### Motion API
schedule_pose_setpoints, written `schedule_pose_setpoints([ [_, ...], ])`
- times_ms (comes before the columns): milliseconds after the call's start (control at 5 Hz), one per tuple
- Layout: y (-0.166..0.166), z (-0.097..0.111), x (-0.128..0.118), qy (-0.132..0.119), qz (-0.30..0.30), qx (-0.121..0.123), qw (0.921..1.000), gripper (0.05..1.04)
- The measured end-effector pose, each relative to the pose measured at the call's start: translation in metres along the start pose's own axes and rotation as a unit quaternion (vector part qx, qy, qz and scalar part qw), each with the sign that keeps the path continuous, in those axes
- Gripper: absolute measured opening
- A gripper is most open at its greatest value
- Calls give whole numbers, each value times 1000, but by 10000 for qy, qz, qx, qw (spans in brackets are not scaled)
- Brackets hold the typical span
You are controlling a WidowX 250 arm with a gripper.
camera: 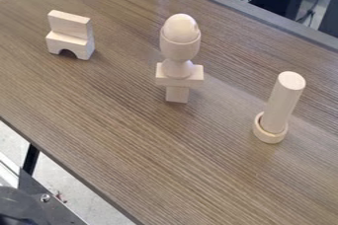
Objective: Place the cup with an egg at the center of the table
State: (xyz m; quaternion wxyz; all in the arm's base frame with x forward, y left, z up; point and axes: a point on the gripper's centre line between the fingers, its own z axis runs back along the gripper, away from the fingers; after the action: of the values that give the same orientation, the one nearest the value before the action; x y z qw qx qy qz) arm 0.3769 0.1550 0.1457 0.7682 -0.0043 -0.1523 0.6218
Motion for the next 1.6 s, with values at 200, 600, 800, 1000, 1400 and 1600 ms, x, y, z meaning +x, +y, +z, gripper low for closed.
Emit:
schedule_pose_setpoints([
  [200, 5, -13, -5, 130, -8, 162, 9998, 999],
  [600, 0, -5, -42, 231, -544, 28, 9982, 999],
  [800, -4, 5, -61, 148, -869, -103, 9961, 999],
  [1000, -6, 19, -78, 200, -1021, -285, 9942, 999],
  [1400, 12, 13, -101, 725, -1372, -40, 9879, 999],
  [1600, 20, 15, -106, 827, -1516, -50, 9850, 999],
])
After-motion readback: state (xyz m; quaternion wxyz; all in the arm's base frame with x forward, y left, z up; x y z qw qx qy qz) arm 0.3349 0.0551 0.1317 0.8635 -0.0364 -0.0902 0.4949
